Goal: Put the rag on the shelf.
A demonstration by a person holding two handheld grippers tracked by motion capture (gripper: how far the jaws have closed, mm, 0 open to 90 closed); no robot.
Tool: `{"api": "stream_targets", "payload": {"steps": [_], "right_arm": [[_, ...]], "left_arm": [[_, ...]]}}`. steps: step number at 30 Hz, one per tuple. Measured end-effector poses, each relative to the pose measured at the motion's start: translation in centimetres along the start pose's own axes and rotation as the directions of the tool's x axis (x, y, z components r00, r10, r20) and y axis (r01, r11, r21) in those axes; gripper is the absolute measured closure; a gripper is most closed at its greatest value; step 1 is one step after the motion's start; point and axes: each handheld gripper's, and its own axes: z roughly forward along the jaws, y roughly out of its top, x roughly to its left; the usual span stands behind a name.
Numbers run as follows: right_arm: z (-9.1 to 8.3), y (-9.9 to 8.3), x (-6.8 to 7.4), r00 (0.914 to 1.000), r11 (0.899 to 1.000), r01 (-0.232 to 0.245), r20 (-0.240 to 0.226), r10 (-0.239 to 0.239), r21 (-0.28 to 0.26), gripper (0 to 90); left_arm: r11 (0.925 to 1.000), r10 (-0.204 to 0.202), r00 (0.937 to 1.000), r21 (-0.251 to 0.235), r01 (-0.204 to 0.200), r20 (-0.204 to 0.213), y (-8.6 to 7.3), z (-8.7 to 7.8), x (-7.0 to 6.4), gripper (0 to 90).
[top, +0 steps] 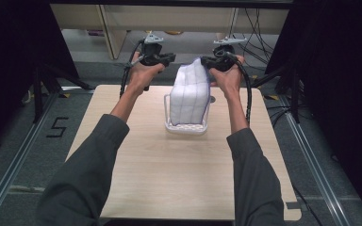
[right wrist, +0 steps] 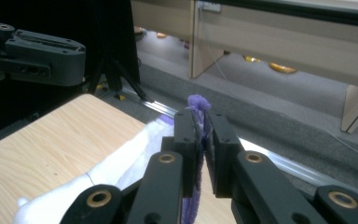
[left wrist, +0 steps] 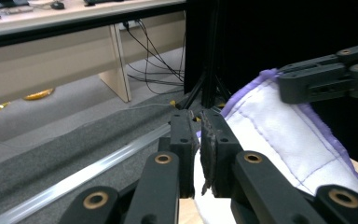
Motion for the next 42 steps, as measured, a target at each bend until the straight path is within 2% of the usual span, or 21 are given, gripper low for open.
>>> {"api": "stream_targets", "payload": {"steps": [4, 7, 11, 14, 15, 17, 21, 25, 27, 28, 29, 30, 31, 32, 34, 35, 37, 41, 42], "right_arm": [[1.0, -0.4, -0.1, 0.9998, 0.999, 0.009, 0.016, -0.009, 0.034, 84.4], [1.7, -0.9, -0.4, 0.9995, 0.998, 0.009, 0.03, -0.011, 0.063, 84.6], [2.6, -1.5, -0.7, 0.9999, 0.995, -0.011, 0.013, 0.01, 0.096, 84.9], [3.3, -1.8, -0.6, 0.9999, 0.994, -0.011, 0.005, 0.01, 0.113, 85.0], [3.4, -1.9, -0.7, 0.9999, 0.992, 0.004, 0.009, -0.005, 0.125, 85.1], [3.9, -2.2, -0.7, 1.0, 0.99, -0.008, 0.003, 0.008, 0.138, 85.1], [4.5, -2.8, -0.9, 0.9999, 0.986, -0.01, 0.009, 0.009, 0.167, 85.1], [4.8, -3.7, -1.5, 0.9996, 0.976, -0.022, 0.024, 0.017, 0.216, 85.1], [4.9, -4.2, -1.7, 0.9992, 0.971, -0.037, 0.022, 0.032, 0.238, 84.9], [5.1, -4.5, -1.9, 0.999, 0.973, -0.041, 0.023, 0.037, 0.226, 84.8], [5.1, -4.7, -1.9, 0.9989, 0.968, -0.047, 0.015, 0.045, 0.245, 84.8], [5.3, -5.0, -2.0, 0.9984, 0.972, -0.057, 0.02, 0.053, 0.229, 84.7], [5.2, -5.1, -2.1, 0.998, 0.964, -0.062, 0.008, 0.062, 0.257, 84.4], [5.3, -5.3, -2.2, 0.9985, 0.966, -0.053, 0.002, 0.054, 0.252, 84.2], [5.5, -5.6, -2.4, 0.9973, 0.967, -0.073, 0.006, 0.074, 0.243, 81.2], [5.4, -5.7, -2.5, 0.9956, 0.963, -0.093, 0.01, 0.094, 0.254, 77.2], [5.3, -5.7, -2.7, 0.9952, 0.956, -0.098, 0.016, 0.097, 0.278, 69.8], [4.7, -5.4, -3.1, 0.9929, 0.963, -0.119, 0.026, 0.116, 0.243, 63.5], [4.4, -5.2, -3.1, 0.9911, 0.961, -0.133, 0.032, 0.129, 0.241, 62.8]], "left_arm": [[0.9998, -0.008, 1.0, 0.018, 0.008, 0.005, -0.6, 0.4, -0.2, 81.5], [0.999, 0.0, 1.0, 0.044, 0.0, 0.007, -0.9, 0.6, -0.4, 80.5], [0.9983, -0.004, 0.9997, 0.058, 0.002, 0.022, -1.3, 0.7, -0.5, 79.3], [0.9973, -0.011, 0.9997, 0.073, 0.01, 0.02, -1.6, 0.6, -0.4, 78.7], [0.9963, -0.01, 0.9998, 0.085, 0.009, 0.016, -1.7, 0.6, -0.3, 78.6], [0.9957, -0.018, 0.9996, 0.091, 0.016, 0.022, -1.9, 0.5, -0.2, 78.2], [0.9915, -0.01, 0.9998, 0.13, 0.008, 0.017, -2.3, 0.2, 0.0, 76.7], [0.9885, -0.025, 0.9995, 0.15, 0.022, 0.018, -2.8, 0.1, 0.1, 75.5], [0.9868, -0.035, 0.9993, 0.159, 0.033, 0.013, -3.1, 0.1, 0.2, 75.3], [0.9847, -0.027, 0.9995, 0.173, 0.024, 0.014, -3.3, 0.0, 0.4, 75.1], [0.984, -0.033, 0.9994, 0.175, 0.03, 0.012, -3.4, 0.1, 0.4, 74.8], [0.9814, -0.03, 0.9995, 0.19, 0.028, 0.009, -3.6, 0.1, 0.4, 74.7], [0.9799, -0.032, 0.9995, 0.197, 0.029, 0.008, -3.8, 0.1, 0.4, 74.6], [0.9777, -0.035, 0.9993, 0.207, 0.032, 0.009, -3.9, 0.1, 0.5, 74.5], [0.9763, -0.04, 0.9992, 0.213, 0.037, 0.009, -4.2, 0.1, 0.5, 73.7], [0.9763, -0.044, 0.9989, 0.213, 0.041, 0.012, -4.2, 0.1, 0.5, 73.2], [0.9742, -0.047, 0.9988, 0.222, 0.042, 0.017, -4.4, 0.1, 0.4, 72.2], [0.9718, -0.049, 0.9986, 0.232, 0.043, 0.019, -4.6, 0.0, 0.4, 70.6], [0.9713, -0.052, 0.9985, 0.233, 0.046, 0.02, -4.7, -0.1, 0.5, 70.1]]}}
